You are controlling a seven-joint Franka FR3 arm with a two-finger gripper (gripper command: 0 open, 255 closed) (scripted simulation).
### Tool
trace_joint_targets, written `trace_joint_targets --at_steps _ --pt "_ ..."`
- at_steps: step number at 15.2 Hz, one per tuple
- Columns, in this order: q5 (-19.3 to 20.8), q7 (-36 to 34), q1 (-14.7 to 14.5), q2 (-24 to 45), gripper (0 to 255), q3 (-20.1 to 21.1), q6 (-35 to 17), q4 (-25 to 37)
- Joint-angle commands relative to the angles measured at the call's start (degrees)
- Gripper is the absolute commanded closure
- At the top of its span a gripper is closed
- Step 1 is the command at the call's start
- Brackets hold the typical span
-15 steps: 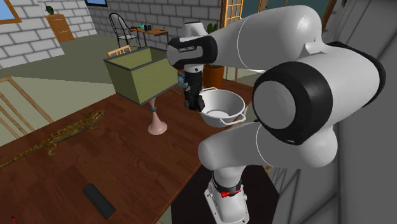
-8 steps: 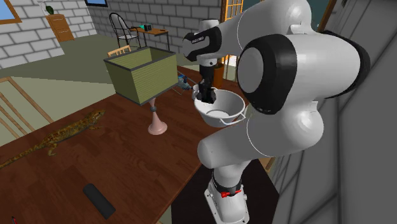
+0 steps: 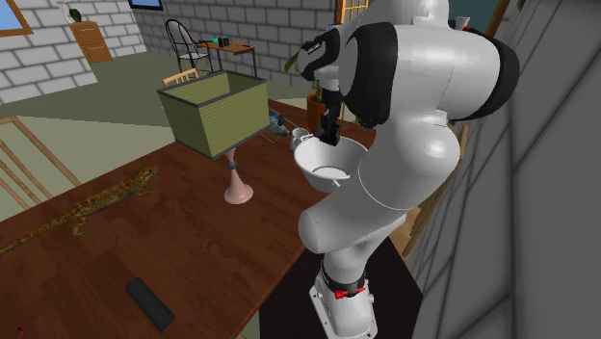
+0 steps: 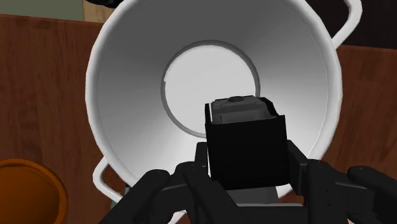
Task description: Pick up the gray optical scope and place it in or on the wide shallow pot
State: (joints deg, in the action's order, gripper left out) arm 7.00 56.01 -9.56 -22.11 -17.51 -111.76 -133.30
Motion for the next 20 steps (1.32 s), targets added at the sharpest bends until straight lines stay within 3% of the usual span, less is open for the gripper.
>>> trace_joint_targets --at_steps 1,15,20 --pt "-0.2 2.9 0.5 3.2 255 -2.1 -0.3 3.1" --pt "-0.6 3.6 0.5 7.4 255 -3.4 -12.2 -4.8" --pt "-0.6 3.6 0.5 7.4 255 -3.4 -12.2 -4.8"
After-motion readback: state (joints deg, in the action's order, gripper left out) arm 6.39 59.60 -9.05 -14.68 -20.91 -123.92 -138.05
